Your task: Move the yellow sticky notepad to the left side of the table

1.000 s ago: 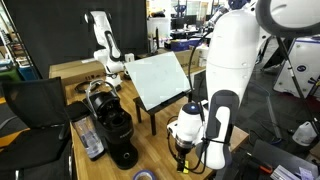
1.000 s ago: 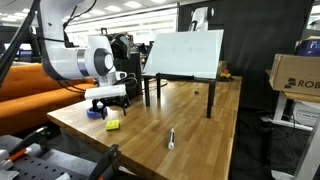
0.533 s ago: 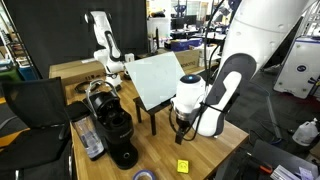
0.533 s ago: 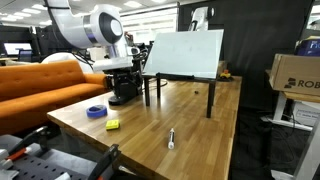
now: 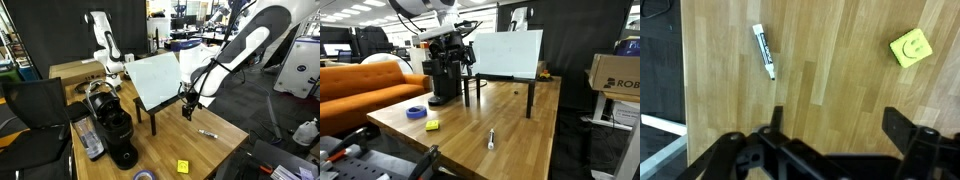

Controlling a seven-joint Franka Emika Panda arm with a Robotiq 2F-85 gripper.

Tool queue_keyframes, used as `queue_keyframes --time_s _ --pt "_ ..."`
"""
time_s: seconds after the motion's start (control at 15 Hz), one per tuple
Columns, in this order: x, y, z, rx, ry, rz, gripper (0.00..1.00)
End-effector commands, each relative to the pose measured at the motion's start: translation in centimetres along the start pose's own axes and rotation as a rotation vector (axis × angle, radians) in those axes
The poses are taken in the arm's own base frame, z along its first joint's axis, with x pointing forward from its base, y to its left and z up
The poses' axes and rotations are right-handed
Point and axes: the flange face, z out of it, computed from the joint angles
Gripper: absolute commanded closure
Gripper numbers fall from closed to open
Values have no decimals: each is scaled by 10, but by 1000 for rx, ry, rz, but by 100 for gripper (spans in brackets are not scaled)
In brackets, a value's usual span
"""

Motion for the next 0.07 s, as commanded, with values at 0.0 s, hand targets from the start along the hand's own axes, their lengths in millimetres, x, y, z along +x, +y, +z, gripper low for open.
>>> queue_keyframes --time_s 0.0 --pt "-1 2 -3 -1 -6 10 0"
